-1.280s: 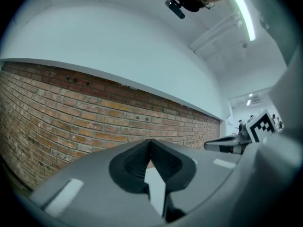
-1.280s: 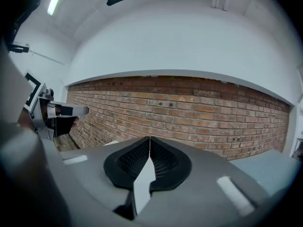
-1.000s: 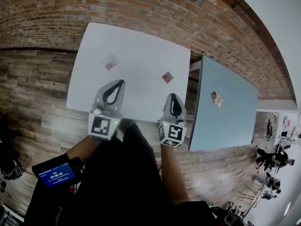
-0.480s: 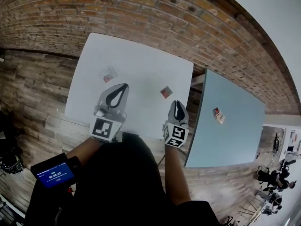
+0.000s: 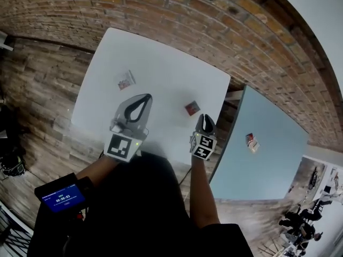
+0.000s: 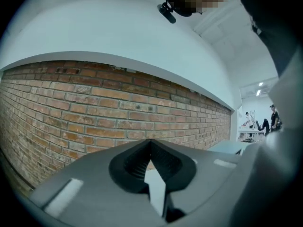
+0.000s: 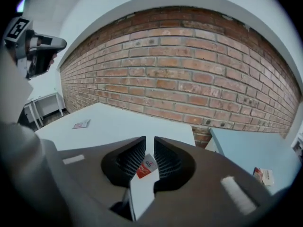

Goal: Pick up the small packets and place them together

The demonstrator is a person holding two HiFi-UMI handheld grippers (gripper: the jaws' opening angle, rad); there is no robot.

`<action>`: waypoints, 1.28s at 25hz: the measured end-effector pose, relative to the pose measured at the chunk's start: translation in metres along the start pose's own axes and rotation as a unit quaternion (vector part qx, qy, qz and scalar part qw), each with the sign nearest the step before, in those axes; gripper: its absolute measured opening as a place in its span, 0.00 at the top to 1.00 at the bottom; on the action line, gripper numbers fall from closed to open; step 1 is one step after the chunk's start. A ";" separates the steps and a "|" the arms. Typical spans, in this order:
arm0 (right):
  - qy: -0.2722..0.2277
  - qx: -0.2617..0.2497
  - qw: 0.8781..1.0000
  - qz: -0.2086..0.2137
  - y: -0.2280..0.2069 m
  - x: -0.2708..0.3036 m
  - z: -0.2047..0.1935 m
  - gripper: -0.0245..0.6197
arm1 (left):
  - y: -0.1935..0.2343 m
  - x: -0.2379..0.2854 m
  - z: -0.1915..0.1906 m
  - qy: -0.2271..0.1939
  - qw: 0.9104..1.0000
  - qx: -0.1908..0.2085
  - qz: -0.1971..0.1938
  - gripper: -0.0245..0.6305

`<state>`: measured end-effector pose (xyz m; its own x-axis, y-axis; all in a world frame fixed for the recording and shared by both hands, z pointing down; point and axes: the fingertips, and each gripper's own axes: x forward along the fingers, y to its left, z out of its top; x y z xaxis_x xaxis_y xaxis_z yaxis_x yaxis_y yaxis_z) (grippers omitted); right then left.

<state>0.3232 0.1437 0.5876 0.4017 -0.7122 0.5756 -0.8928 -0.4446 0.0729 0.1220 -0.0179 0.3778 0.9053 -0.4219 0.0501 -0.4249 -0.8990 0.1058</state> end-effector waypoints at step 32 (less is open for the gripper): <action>0.205 0.084 0.974 0.047 -0.015 0.083 -0.101 0.80 | 0.024 -0.016 -0.030 0.068 0.996 -0.005 0.060 0.96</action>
<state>0.3492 0.1458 0.7166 0.1730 -0.4927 0.8528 -0.8620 -0.4946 -0.1109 0.0972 -0.0291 0.4098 0.8401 -0.5055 0.1965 -0.5302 -0.8418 0.1012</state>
